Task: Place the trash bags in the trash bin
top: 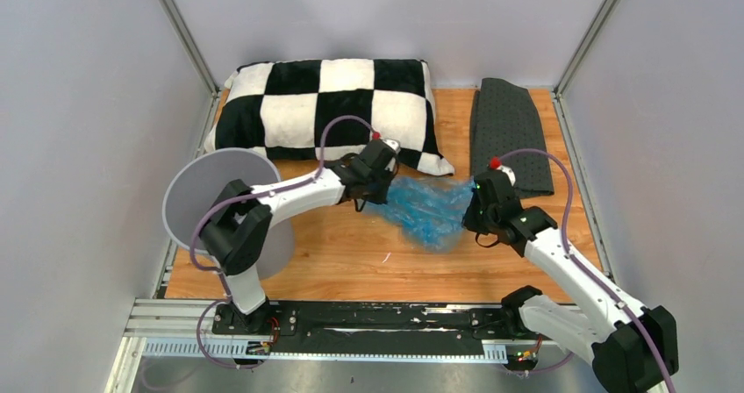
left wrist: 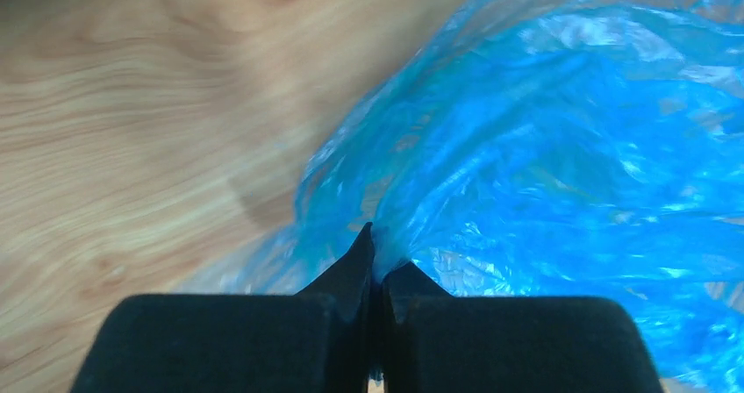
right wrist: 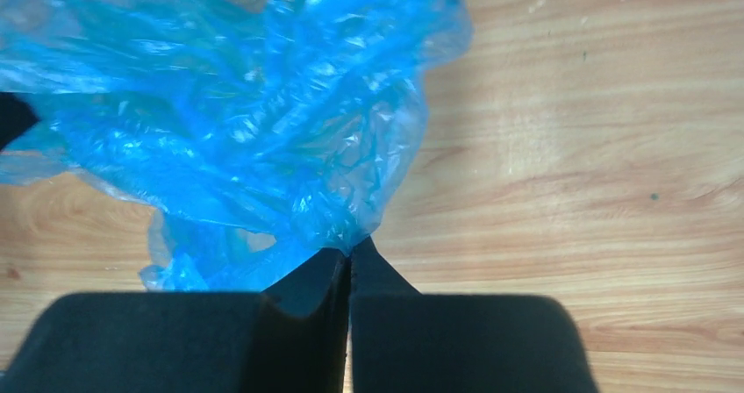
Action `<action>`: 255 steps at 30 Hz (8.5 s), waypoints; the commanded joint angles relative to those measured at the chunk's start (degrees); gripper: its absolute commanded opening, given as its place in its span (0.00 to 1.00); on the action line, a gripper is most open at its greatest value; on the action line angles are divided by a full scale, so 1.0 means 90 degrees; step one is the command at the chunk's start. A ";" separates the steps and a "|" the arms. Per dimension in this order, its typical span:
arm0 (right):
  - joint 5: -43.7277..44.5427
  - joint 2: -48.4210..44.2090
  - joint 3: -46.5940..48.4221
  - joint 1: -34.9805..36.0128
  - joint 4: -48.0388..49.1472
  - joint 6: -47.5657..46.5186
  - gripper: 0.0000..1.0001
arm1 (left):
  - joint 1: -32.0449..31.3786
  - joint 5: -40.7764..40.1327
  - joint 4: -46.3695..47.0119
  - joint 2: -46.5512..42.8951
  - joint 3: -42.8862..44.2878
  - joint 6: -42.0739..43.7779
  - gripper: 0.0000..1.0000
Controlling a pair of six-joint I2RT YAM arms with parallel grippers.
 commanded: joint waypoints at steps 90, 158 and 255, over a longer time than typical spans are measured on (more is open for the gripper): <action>0.0668 0.0695 0.0630 0.2536 -0.0261 0.0379 0.72 | 0.1255 0.0750 0.0194 -0.2427 -0.1737 -0.1426 0.00; -0.1051 -0.0055 -0.0384 0.1122 0.0692 0.0499 0.77 | -0.1170 0.2449 0.2022 -0.2151 -0.2433 -0.1667 0.06; -0.1013 0.0123 0.0887 0.1002 -0.0201 -0.0879 0.00 | -0.0887 -0.0388 -0.0601 -0.3231 -0.0629 0.0515 0.00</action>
